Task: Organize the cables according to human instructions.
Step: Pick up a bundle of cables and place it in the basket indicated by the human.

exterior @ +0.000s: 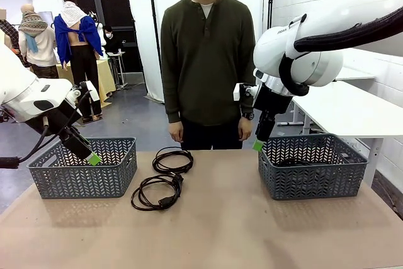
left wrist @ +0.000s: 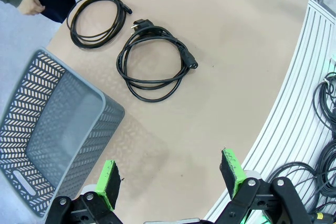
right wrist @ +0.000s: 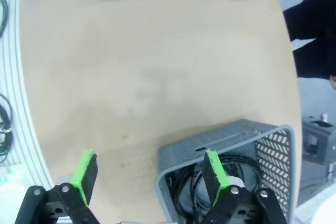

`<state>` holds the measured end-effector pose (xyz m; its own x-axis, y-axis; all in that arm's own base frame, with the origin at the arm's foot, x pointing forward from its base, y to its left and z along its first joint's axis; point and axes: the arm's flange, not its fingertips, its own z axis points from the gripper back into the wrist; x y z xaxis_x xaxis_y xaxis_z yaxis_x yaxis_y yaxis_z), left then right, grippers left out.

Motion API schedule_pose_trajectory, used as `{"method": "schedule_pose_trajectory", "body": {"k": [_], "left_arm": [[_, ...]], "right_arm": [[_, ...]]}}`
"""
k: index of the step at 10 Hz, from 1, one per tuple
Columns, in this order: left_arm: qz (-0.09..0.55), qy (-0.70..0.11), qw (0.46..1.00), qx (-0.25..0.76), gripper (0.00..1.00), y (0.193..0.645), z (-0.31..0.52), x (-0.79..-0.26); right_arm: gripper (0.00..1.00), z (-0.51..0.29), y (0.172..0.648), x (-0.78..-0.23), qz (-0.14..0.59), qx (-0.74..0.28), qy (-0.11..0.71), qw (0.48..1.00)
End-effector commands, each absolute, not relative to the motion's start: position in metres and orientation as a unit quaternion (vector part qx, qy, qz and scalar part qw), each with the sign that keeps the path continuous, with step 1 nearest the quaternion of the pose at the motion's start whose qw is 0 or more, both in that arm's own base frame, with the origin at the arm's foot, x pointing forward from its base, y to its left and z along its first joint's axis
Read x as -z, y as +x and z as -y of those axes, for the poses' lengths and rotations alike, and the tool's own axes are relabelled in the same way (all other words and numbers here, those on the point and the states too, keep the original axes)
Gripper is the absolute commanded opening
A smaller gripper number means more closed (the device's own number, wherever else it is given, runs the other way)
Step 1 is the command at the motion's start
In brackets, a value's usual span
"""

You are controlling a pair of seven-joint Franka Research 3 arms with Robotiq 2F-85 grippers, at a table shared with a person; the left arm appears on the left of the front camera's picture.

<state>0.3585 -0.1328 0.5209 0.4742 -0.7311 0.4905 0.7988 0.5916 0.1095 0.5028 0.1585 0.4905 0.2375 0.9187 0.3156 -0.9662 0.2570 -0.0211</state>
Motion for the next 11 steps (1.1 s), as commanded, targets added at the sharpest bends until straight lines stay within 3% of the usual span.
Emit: {"method": "schedule_pose_trajectory", "body": {"k": [1,11], "left_arm": [[0.257,-0.065,0.855,0.446,1.0,0.3603,0.1318,-0.5198],[0.257,-0.065,0.855,0.446,1.0,0.3603,0.1318,-0.5198]], "right_arm": [[1.0,-0.1549,0.505,-0.4948,0.134,-0.601,0.089,0.783],[1.0,-0.1549,0.505,-0.4948,0.134,-0.601,0.089,0.783]]}}
